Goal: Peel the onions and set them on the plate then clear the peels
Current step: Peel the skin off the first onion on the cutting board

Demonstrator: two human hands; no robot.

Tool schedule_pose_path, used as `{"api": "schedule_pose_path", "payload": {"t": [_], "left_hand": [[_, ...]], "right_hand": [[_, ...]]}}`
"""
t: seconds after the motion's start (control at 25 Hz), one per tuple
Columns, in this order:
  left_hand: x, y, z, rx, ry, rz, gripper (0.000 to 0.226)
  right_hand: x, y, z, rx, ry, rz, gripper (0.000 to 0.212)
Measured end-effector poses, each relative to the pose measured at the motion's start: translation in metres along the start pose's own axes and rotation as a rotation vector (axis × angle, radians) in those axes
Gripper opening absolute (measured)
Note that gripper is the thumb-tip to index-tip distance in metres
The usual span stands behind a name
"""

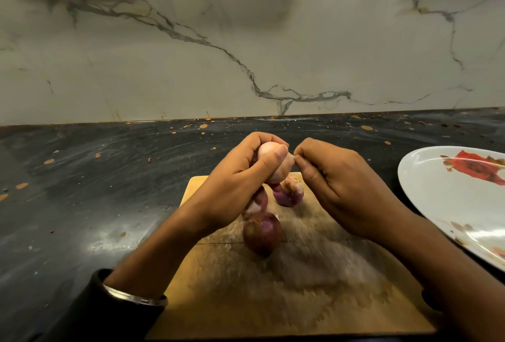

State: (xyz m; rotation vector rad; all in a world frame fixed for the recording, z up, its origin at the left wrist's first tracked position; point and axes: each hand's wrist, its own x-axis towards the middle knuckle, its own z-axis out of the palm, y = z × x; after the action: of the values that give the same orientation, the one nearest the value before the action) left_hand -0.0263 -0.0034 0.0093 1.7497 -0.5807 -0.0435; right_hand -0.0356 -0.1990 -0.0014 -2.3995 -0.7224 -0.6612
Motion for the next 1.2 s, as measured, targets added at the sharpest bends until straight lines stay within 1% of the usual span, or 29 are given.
{"api": "schedule_pose_path", "payload": {"t": [0.08, 0.2, 0.32, 0.44, 0.6, 0.72, 0.8, 1.0, 1.2], "left_hand": [[0.0, 0.003, 0.0, 0.012, -0.038, 0.042, 0.034], [0.0, 0.004, 0.0, 0.002, -0.081, 0.03, 0.041], [-0.001, 0.001, -0.001, -0.11, -0.1, -0.012, 0.04], [-0.002, 0.0, -0.001, -0.218, -0.117, -0.046, 0.037], [0.0, -0.003, -0.003, -0.287, -0.114, -0.089, 0.033], [0.001, -0.001, -0.004, -0.31, -0.107, -0.101, 0.032], [0.001, 0.001, -0.003, -0.302, -0.1, -0.097, 0.028], [0.0, 0.003, -0.003, -0.264, -0.123, -0.109, 0.028], [-0.002, 0.008, -0.003, -0.233, -0.137, -0.092, 0.03]], "right_hand": [[0.0, -0.002, 0.002, 0.17, 0.029, 0.071, 0.024], [0.003, -0.006, 0.003, 0.45, -0.027, 0.261, 0.029], [0.004, -0.013, 0.003, 0.802, -0.074, 0.446, 0.029], [0.005, -0.019, 0.003, 0.991, -0.086, 0.493, 0.029], [0.004, -0.018, 0.001, 1.146, -0.123, 0.552, 0.03], [0.003, -0.021, 0.0, 1.227, -0.163, 0.557, 0.03], [0.003, -0.021, 0.0, 1.22, -0.178, 0.557, 0.031], [0.002, -0.02, -0.001, 1.203, -0.194, 0.584, 0.034], [0.0, -0.019, -0.004, 1.174, -0.258, 0.532, 0.03]]}}
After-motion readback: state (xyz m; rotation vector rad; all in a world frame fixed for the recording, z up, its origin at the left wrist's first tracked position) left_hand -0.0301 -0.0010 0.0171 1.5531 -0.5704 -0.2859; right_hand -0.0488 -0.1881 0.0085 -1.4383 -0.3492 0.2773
